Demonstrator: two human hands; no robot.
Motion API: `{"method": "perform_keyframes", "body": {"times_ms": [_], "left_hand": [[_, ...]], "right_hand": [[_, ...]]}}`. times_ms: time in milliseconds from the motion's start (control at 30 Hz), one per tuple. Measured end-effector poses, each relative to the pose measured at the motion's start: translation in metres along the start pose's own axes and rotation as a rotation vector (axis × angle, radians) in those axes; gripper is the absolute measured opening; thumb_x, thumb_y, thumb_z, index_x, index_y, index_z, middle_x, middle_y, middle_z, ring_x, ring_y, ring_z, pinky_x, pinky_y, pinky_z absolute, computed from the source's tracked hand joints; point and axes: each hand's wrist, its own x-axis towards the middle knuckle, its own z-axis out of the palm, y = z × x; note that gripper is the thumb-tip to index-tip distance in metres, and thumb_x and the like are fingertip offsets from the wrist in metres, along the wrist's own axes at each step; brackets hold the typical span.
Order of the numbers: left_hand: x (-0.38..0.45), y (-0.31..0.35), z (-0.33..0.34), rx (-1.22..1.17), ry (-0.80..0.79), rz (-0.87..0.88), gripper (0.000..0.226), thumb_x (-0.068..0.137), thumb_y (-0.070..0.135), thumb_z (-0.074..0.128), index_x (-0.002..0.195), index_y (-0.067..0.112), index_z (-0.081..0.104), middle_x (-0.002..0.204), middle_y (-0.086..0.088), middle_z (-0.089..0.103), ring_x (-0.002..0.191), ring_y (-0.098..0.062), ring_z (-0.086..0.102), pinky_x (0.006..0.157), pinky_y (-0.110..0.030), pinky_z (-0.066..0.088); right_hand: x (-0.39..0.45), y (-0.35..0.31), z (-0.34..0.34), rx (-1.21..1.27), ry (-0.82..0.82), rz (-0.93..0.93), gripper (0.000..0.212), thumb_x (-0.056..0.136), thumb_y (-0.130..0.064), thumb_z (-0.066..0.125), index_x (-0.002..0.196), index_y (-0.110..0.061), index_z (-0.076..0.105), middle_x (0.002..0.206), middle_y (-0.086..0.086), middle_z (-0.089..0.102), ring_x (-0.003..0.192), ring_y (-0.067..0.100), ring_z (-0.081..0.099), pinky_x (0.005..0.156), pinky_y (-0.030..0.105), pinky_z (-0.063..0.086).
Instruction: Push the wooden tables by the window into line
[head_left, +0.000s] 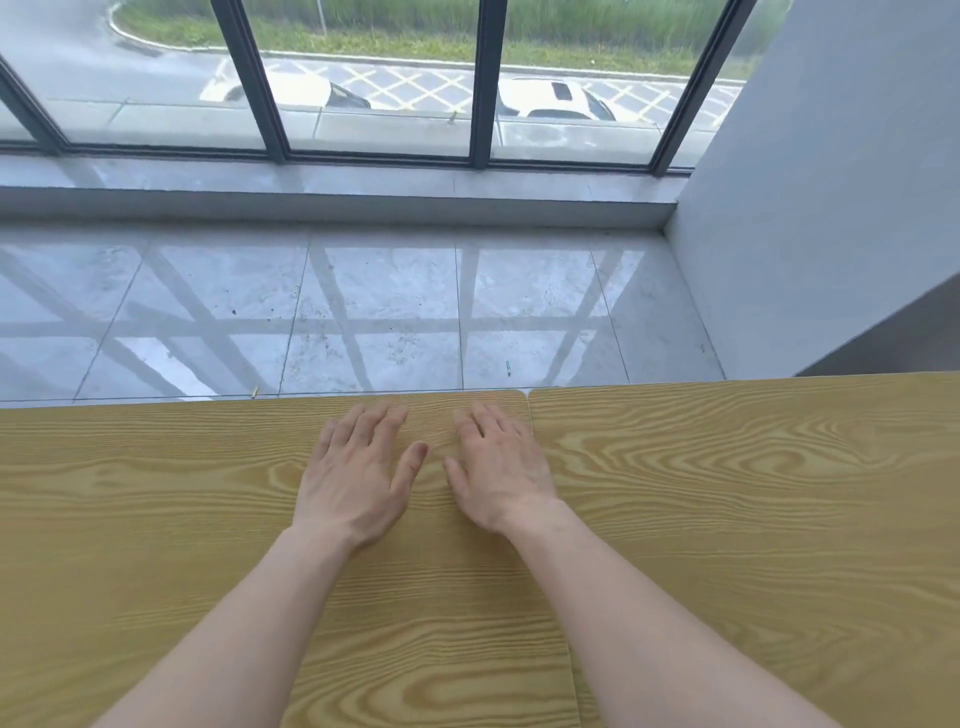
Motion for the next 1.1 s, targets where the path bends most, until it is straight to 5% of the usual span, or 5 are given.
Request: {"method": "perform_keyframes", "body": {"times_ms": [233,733,1100], "left_hand": [[-0.102,0.014,-0.059,0.093,0.0,0.035,0.071,0.098,0.068,0.012,0.162,0.035,0.013,0.17,0.01,0.014,0.158,-0.015,0.003,0.128,-0.039,-0.004],[-0.358,0.023,-0.124,0.176,-0.097,0.037,0.065,0.102,0.065,0.017,0.15,0.03,0.043,0.154,0.008,0.046,0.144,-0.018,0.037,0.116,-0.037,0.03],[-0.417,0.093,-0.113,0.211,-0.17,0.106,0.068,0.1,0.068,0.014,0.144,0.032,0.05,0.149,0.007,0.052,0.141,-0.018,0.042,0.114,-0.039,0.032]], "right_hand": [[-0.115,-0.025,-0.037,0.016,-0.127,0.122,0.062,0.105,-0.049,0.04,0.157,-0.017,0.032,0.161,0.009,0.034,0.151,0.028,0.024,0.124,0.042,0.02],[-0.372,-0.112,-0.085,-0.064,-0.106,0.195,0.059,0.101,-0.056,0.044,0.148,-0.021,0.048,0.151,0.006,0.047,0.138,0.032,0.045,0.11,0.045,0.041],[-0.482,-0.06,-0.079,0.127,-0.027,0.287,0.062,0.099,-0.054,0.05,0.155,-0.029,0.038,0.157,-0.002,0.045,0.142,0.028,0.044,0.115,0.047,0.038]]}}
